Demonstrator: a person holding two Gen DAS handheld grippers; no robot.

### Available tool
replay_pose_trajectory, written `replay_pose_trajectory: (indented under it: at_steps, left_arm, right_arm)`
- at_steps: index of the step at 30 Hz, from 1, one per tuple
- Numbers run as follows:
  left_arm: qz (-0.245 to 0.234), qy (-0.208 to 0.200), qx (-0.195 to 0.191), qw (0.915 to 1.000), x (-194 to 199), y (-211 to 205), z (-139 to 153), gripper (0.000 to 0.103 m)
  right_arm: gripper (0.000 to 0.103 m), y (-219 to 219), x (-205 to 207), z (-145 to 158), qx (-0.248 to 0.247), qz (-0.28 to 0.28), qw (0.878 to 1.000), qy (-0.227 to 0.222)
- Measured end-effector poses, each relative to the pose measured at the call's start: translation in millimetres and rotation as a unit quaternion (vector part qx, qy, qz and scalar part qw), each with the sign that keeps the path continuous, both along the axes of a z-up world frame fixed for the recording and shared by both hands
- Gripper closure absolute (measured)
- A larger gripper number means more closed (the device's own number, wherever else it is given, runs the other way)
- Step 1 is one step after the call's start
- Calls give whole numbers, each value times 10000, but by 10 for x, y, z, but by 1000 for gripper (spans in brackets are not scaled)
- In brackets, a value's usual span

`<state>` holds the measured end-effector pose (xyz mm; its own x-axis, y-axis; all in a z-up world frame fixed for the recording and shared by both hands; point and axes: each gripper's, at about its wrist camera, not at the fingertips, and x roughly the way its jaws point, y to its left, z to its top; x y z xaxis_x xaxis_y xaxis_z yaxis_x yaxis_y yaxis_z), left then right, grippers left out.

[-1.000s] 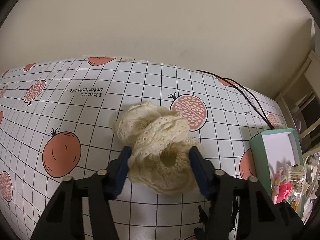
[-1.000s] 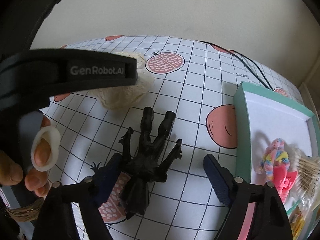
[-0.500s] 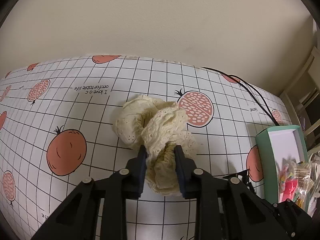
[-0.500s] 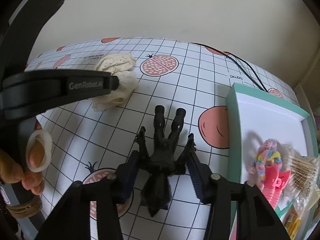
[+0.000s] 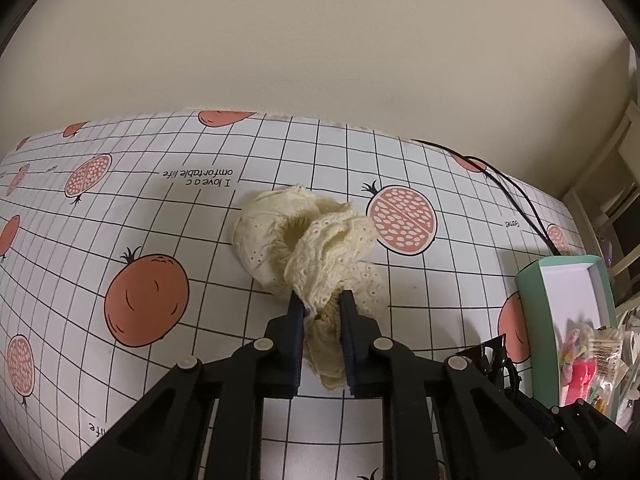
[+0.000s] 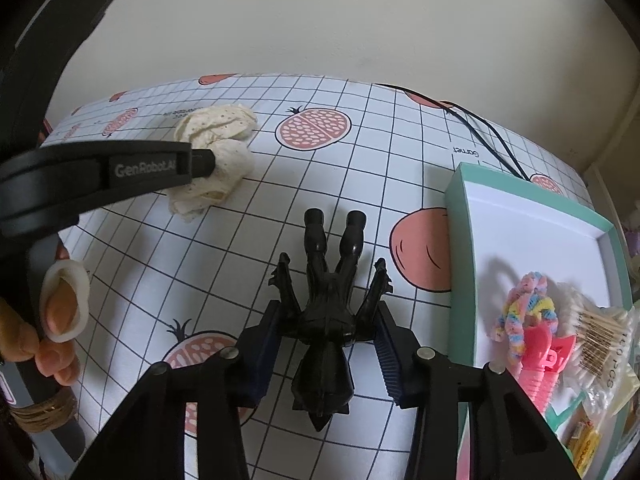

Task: Organize objects
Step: 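Grasp the cream lace scrunchie with the left gripper while the right grasps the black hand toy, then lift the scrunchie and black hand toy and carry both into the tray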

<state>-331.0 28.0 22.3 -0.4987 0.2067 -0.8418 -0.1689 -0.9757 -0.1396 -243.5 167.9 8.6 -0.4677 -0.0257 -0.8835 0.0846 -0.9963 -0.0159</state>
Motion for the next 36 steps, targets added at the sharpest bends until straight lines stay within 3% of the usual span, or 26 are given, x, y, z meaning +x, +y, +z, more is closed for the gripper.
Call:
replay_pose_trajectory:
  at_steps: [16, 36]
  left_arm:
    - [-54, 214, 82, 9997, 229, 51, 318, 86]
    - [-299, 410, 105, 9987, 1045, 504, 922, 86]
  right_arm:
    - [56, 118, 280, 380, -74, -87, 9995, 279]
    - [56, 803, 949, 915, -285, -639, 9954, 661]
